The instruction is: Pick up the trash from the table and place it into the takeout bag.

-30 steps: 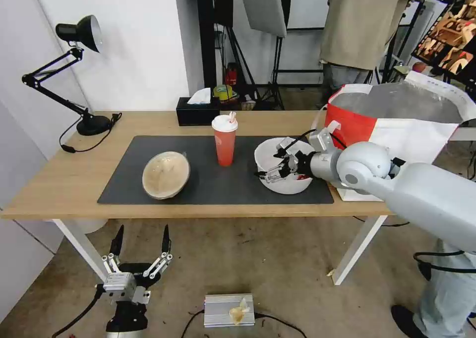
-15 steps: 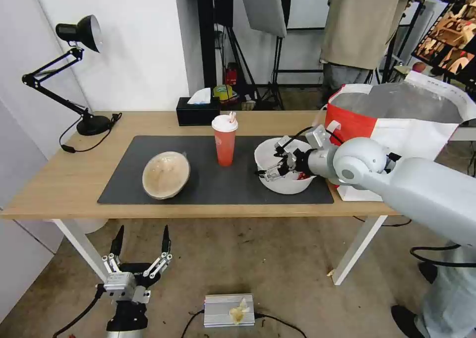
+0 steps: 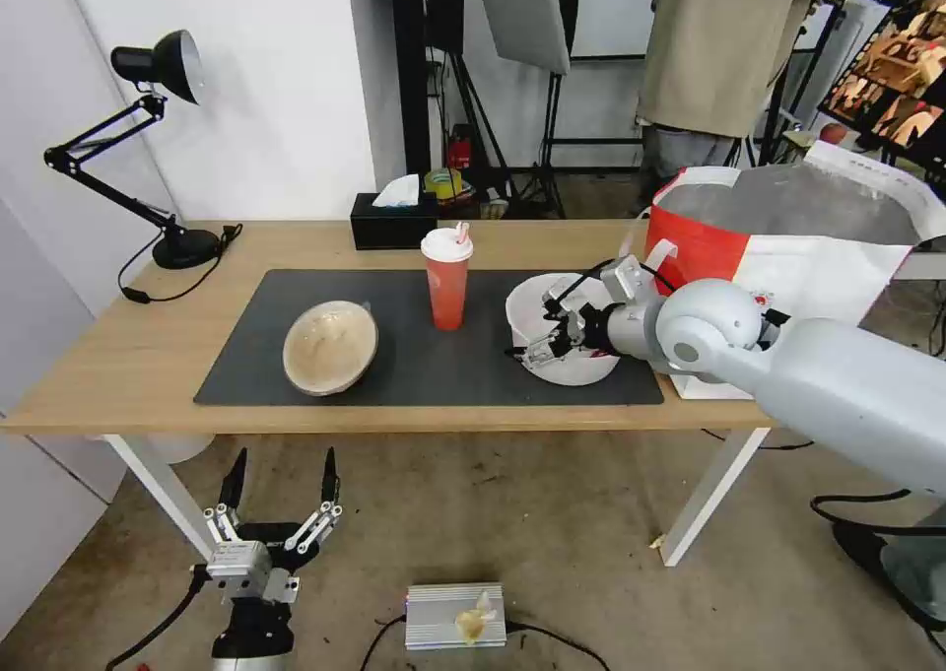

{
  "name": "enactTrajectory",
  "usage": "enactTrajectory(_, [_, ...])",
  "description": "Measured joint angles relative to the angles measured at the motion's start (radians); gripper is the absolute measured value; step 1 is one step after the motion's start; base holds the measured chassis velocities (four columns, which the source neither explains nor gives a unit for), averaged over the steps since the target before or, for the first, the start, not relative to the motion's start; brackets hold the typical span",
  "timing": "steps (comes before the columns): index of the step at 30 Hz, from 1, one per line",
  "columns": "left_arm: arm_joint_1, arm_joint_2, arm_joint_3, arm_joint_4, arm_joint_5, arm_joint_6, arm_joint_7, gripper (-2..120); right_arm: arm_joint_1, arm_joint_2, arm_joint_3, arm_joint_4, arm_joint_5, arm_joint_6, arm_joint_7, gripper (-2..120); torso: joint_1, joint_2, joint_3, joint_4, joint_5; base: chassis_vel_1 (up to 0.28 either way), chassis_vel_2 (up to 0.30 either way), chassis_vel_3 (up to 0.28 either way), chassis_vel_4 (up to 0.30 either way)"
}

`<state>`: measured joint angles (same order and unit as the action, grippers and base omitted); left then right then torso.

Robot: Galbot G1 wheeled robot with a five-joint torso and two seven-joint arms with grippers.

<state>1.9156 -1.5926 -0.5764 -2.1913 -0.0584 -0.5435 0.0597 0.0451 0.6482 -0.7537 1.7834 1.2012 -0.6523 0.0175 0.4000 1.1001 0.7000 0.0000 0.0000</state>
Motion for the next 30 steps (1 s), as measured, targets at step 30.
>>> enactTrajectory(30, [-0.012,0.000,0.000,0.037,-0.007,-0.021,0.004,100,0.000,0.037,-0.030,-0.059,-0.069,-0.025,0.023,97,0.000,0.000,0.000,0.0000,0.0000,0.000,0.000,0.000,0.000])
